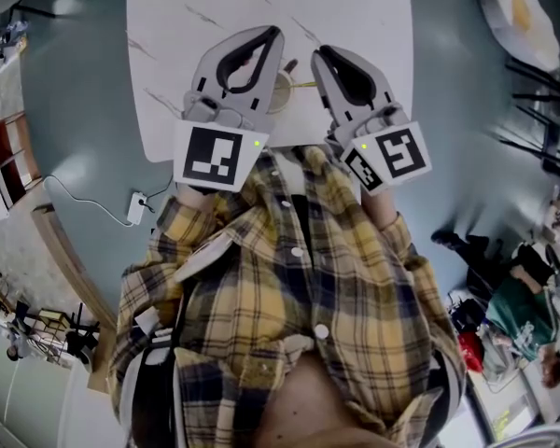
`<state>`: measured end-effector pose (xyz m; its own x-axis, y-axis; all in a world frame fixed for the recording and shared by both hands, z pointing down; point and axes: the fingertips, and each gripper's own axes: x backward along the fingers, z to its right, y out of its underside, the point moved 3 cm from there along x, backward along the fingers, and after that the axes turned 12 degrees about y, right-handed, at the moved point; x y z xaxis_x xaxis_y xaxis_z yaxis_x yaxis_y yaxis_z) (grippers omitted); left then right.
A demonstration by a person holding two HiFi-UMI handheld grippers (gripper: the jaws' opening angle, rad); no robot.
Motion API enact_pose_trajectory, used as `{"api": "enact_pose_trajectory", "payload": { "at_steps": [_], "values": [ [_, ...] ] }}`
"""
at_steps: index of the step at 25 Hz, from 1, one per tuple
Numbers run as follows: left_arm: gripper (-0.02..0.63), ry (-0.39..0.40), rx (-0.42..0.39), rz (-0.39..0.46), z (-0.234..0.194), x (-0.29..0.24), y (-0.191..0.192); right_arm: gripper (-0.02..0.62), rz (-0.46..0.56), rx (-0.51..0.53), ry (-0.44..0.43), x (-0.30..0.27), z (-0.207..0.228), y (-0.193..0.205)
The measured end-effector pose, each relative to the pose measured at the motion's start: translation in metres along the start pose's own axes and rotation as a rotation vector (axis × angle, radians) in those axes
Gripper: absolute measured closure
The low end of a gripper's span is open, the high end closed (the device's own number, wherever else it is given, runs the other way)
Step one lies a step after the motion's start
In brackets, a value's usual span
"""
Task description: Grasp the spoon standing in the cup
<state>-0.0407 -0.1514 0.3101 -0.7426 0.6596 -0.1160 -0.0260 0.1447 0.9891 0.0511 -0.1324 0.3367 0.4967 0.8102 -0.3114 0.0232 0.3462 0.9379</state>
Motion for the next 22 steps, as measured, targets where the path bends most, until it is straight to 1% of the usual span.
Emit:
{"api": "enact_pose_trajectory", "payload": {
  "at_steps": [2,4,7,8,13,18,22],
  "values": [
    [0.591,0.006,0.002,-0.004,0.002,-0.002,0.001,0.557,-0.014,0.001,0.004,0.001,0.002,0.003],
    [0.591,0.013,0.000,-0.007,0.004,-0.004,0.002,0.540,-0.031,-0.002,0.005,0.001,0.004,0.007],
    [0.591,0.020,0.002,-0.012,0.002,-0.007,0.011,0.459,-0.073,-0.017,-0.006,-0.006,0.006,0.021],
    [0.591,0.021,0.004,-0.015,0.000,-0.008,0.015,0.449,-0.084,-0.022,-0.007,-0.009,0.007,0.027],
    [0.591,0.025,0.004,-0.027,0.003,-0.009,0.018,0.419,-0.121,-0.043,0.003,-0.006,0.013,0.038],
    [0.591,0.022,0.024,-0.041,-0.004,-0.011,0.038,0.400,-0.173,-0.076,0.008,-0.013,0.019,0.068],
    [0.591,0.024,0.028,-0.052,-0.005,-0.014,0.042,0.388,-0.217,-0.111,-0.002,-0.015,0.022,0.085]
  ]
}}
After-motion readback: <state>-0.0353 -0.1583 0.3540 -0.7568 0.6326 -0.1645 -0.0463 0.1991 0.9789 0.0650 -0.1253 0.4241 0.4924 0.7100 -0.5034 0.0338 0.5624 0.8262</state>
